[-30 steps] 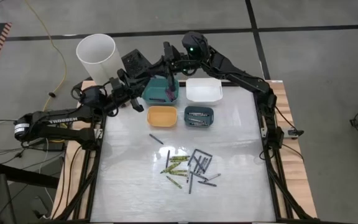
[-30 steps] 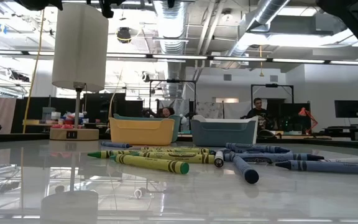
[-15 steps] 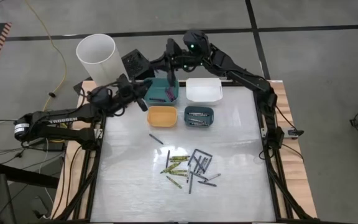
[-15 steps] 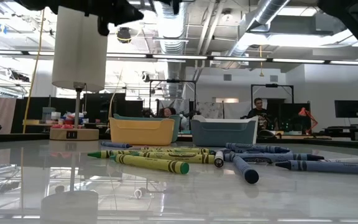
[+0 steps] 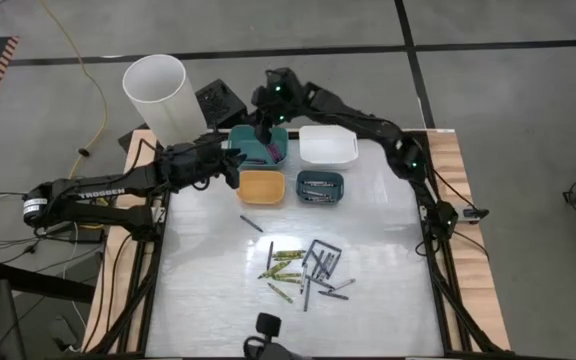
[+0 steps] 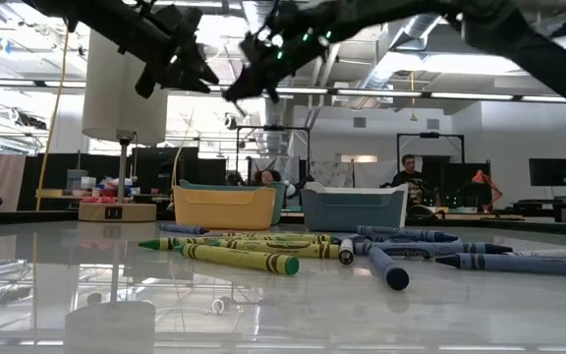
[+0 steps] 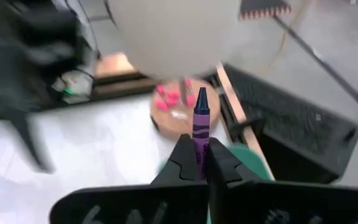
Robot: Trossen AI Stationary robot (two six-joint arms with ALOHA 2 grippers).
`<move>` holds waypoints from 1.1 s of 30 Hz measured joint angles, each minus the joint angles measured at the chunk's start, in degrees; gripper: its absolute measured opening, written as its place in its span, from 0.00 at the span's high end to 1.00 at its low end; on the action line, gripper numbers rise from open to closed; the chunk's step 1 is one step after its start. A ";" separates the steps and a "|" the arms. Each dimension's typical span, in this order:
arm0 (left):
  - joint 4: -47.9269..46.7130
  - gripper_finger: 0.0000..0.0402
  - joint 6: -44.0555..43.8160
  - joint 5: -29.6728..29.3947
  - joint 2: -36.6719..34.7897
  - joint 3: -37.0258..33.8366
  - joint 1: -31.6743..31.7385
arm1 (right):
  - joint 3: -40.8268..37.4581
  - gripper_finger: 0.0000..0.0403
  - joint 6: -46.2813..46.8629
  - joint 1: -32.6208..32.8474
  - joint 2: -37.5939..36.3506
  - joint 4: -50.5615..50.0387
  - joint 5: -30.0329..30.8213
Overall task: Sort crayons
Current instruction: Put the violet crayon into the green bin
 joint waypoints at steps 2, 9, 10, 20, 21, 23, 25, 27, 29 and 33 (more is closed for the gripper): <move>-1.40 0.69 -0.38 0.49 0.00 0.00 0.00 | 0.00 1.00 0.32 -0.21 2.15 -0.27 0.65; -3.75 0.69 -0.79 1.04 0.00 0.00 0.00 | 0.00 1.00 0.62 -0.20 8.47 -0.46 2.51; -3.75 0.69 -0.77 1.02 0.00 0.00 0.00 | 0.00 1.00 0.95 -0.16 9.26 -0.64 2.58; -4.19 0.69 -0.57 -2.07 0.00 0.00 0.00 | 0.09 0.95 3.12 -0.23 12.93 -4.33 8.02; -4.44 0.69 -0.35 -2.08 0.00 0.00 0.00 | 0.09 0.93 3.14 -0.23 13.04 -4.72 8.23; -4.87 0.69 -0.20 -2.11 0.00 0.00 0.00 | -0.02 0.90 3.14 -0.39 13.27 -5.75 8.25; -5.31 0.69 -0.19 -2.07 0.00 0.00 0.00 | -0.02 0.87 3.12 -0.45 13.29 -6.19 8.23; -5.76 0.69 -0.20 -2.01 0.00 0.00 0.00 | 0.00 0.85 2.72 -0.36 13.25 -5.95 8.24; -6.36 0.69 -0.16 -2.00 0.00 0.00 0.00 | 0.00 0.83 2.47 -0.45 13.25 -5.96 8.22; -7.68 0.67 0.37 -0.74 0.00 0.00 0.02 | 0.15 0.79 2.48 -0.97 12.53 -7.56 6.77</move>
